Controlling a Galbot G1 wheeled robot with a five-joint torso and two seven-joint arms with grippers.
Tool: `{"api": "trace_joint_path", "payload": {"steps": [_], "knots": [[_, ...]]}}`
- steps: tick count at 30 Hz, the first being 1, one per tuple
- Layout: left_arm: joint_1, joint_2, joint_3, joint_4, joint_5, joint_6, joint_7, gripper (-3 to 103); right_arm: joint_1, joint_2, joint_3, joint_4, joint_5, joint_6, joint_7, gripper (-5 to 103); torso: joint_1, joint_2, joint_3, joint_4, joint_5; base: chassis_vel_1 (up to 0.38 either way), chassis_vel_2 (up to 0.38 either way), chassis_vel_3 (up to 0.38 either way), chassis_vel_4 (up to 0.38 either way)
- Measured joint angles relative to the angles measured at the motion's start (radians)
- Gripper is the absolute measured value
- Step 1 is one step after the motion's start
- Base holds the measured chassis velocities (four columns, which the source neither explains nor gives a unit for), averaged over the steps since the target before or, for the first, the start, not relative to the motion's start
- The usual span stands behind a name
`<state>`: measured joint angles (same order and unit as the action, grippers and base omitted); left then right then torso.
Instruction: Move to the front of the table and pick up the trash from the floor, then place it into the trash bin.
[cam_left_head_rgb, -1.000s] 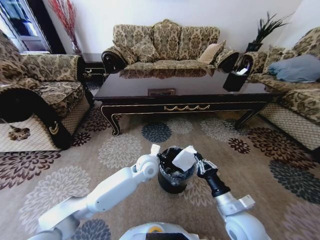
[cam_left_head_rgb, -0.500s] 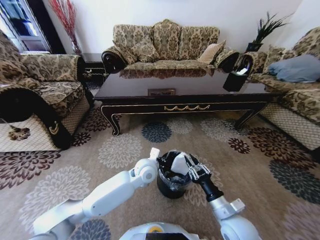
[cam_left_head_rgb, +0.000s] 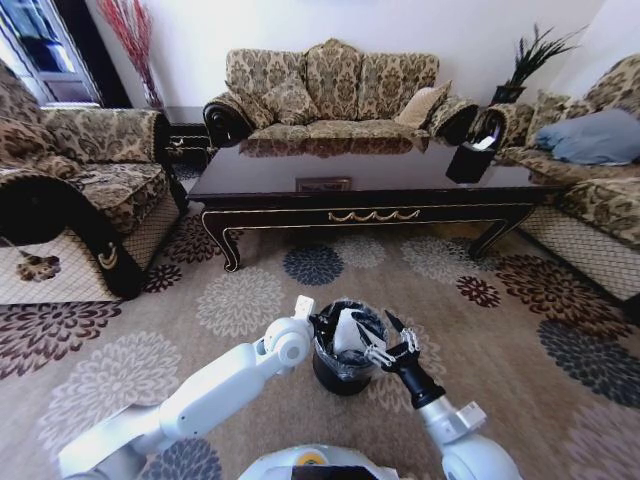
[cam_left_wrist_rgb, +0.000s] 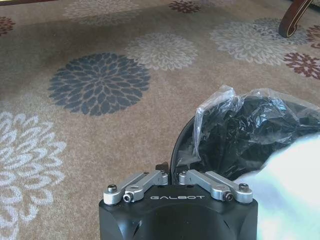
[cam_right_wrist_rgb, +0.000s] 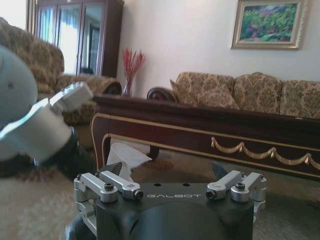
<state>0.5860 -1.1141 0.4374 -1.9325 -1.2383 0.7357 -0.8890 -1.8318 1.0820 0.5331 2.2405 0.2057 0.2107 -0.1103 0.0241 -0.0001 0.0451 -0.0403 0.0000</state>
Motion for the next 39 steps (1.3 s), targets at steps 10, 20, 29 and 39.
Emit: {"api": "trace_joint_path", "payload": {"steps": [10, 20, 29, 39], "knots": [[0.013, 0.009, -0.005, -0.014, 0.003, 0.0, 0.0, 4, 0.02, 0.001, -0.066, 0.106, 0.345, -0.281, 0.189, 100, 0.0, 0.0, 0.0, 0.0006, 0.0007, 0.0, 0.0, 0.0, 0.0], [0.054, 0.032, -0.073, -0.016, 0.014, 0.0, 0.017, 4, 0.025, 0.002, 0.021, 0.135, 0.358, -0.247, 0.194, 100, 0.0, 0.0, 0.0, -0.0002, 0.0, 0.0, 0.0, 0.0, 0.0], [0.152, 0.134, -0.293, -0.045, 0.012, 0.0, 0.057, 4, 0.084, 0.022, 0.074, 0.054, 0.379, -0.197, 0.192, 100, 0.0, 0.0, 0.0, 0.0, -0.0002, 0.0, 0.0, 0.0, 0.0], [0.38, 0.269, -0.563, -0.071, 0.058, -0.013, 0.164, 4, 0.184, 0.034, 0.048, -0.142, 0.347, -0.152, 0.176, 100, 0.0, 0.0, 0.0, 0.0002, -0.0002, 0.0, 0.0, 0.0, 0.0]]}}
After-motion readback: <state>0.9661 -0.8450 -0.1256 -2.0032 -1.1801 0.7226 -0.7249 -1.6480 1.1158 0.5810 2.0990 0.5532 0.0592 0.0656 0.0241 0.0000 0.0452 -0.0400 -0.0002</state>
